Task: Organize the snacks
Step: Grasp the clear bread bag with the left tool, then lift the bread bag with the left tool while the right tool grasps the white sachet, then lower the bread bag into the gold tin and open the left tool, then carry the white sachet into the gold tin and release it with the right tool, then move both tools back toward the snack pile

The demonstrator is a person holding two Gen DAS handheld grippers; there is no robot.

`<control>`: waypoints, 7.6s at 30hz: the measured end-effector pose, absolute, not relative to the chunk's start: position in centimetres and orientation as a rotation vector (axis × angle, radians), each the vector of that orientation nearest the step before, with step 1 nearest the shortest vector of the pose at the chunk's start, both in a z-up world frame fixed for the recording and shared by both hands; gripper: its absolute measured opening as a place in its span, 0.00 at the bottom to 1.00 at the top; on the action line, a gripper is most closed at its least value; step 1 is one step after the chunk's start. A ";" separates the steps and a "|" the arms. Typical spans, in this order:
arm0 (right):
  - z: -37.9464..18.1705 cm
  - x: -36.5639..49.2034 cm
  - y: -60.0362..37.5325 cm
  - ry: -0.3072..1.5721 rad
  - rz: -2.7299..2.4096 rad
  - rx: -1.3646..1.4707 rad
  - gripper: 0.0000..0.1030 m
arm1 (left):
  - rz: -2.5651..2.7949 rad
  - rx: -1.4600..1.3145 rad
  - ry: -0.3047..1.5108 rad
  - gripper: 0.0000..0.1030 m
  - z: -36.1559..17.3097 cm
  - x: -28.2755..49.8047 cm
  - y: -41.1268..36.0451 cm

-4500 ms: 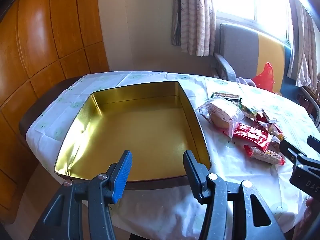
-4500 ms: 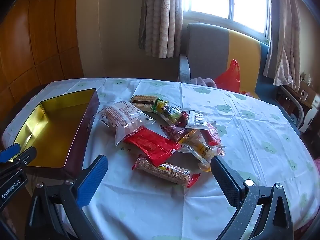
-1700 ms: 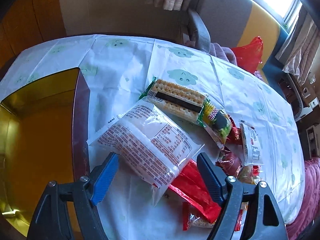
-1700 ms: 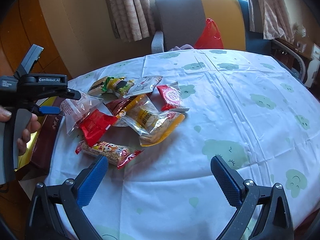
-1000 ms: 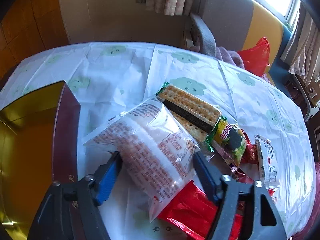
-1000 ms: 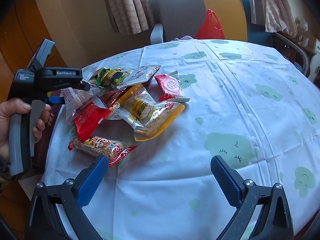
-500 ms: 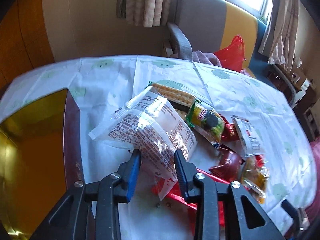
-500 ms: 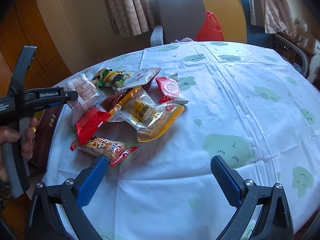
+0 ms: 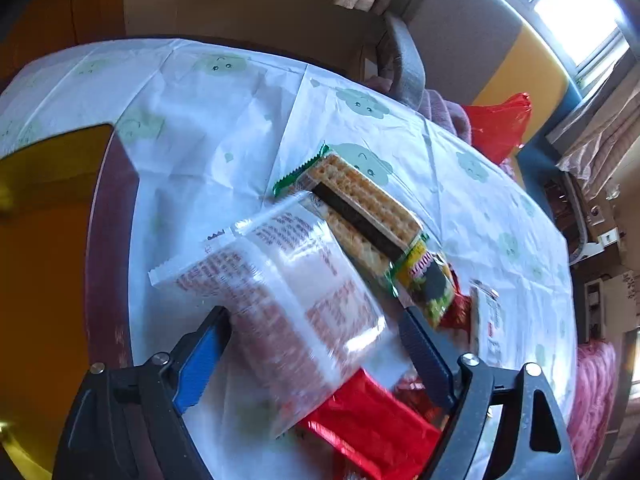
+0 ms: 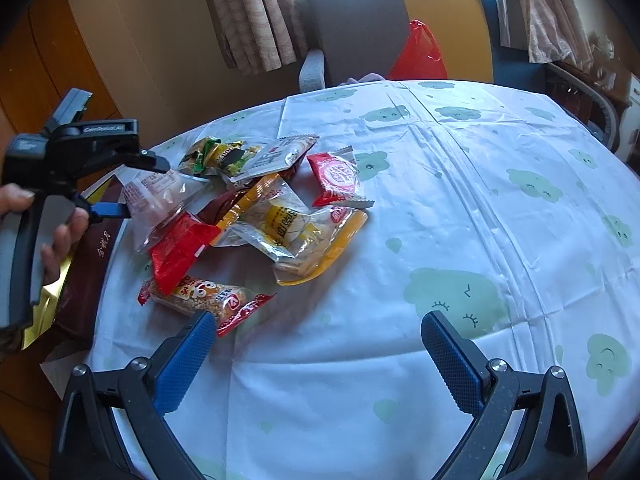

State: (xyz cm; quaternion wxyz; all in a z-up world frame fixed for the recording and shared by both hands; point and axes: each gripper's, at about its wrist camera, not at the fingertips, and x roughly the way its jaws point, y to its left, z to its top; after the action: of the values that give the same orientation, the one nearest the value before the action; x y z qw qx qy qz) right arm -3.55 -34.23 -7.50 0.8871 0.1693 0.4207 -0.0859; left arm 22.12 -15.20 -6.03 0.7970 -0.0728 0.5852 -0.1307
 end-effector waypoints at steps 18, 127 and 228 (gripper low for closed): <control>-6.9 -2.8 -36.5 0.861 -0.149 0.398 0.96 | -0.353 0.087 1.045 0.68 -5.1 18.7 -15.6; -8.6 2.4 -18.3 0.993 0.262 0.054 0.39 | 0.086 0.083 0.670 0.78 4.7 5.7 2.2; -0.7 1.7 -19.7 0.763 -0.002 0.021 0.74 | -0.112 0.126 0.778 0.76 2.0 3.8 -0.2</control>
State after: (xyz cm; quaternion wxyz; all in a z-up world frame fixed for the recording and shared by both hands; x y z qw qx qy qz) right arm 1.66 -19.75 -0.72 0.9280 0.0103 0.3724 -0.0012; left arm 3.83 -0.22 2.03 0.9218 0.0612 0.3788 -0.0544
